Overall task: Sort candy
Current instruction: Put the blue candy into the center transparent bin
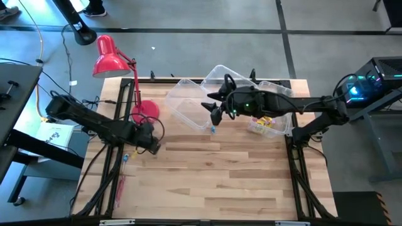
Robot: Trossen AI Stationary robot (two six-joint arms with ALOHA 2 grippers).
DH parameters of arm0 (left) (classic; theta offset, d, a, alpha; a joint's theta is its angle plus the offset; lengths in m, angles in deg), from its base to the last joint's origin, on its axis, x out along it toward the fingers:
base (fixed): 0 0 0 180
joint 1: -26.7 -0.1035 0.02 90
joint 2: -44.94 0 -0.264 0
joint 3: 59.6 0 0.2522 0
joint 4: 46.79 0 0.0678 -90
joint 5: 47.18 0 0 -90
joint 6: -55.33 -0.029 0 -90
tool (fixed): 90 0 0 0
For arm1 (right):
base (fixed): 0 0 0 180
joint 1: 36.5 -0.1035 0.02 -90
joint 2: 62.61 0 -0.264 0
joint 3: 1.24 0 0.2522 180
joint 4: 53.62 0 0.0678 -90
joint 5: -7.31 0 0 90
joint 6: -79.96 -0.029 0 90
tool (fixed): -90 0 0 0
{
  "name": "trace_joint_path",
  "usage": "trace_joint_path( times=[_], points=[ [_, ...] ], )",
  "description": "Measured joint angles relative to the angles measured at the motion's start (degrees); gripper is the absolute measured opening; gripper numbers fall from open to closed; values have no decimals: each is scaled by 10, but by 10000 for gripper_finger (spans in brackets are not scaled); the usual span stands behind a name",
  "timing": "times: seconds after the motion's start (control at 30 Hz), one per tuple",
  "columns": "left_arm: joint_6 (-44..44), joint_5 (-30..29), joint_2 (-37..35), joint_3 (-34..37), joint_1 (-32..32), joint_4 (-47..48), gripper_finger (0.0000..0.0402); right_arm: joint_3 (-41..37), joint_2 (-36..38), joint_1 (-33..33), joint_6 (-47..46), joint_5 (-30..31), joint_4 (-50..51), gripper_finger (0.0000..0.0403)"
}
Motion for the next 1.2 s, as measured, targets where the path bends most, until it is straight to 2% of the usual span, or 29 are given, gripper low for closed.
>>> trace_joint_path(
  times=[0.17, 0.4, 0.6, 0.87, 0.93, 1.03, 1.13, 1.2],
  points=[
    [40, -2, 0, 36, -17, 9, 188, 0, 0, 0, -16, -2, -9, 227],
    [66, -61, 0, 42, -40, 26, 188, 0, 0, 0, -12, -2, -23, 227],
    [45, -47, 13, 45, -60, 21, 188, 0, 0, 0, -9, -2, -22, 227],
    [29, -26, 45, 84, -114, -18, 188, 0, 0, 0, -5, -8, -20, 227],
    [39, -23, 47, 91, -128, -33, 188, 0, 0, 0, 0, -17, -20, 227],
    [6, -25, 47, 92, -138, -75, 187, 0, 0, 0, 4, -23, -19, 227],
    [-18, -17, 47, 93, -146, -104, 165, 0, 0, 0, 4, -24, -16, 227],
    [-20, -10, 47, 93, -146, -107, 133, 0, 0, 0, 4, -24, -9, 227]
  ],
)
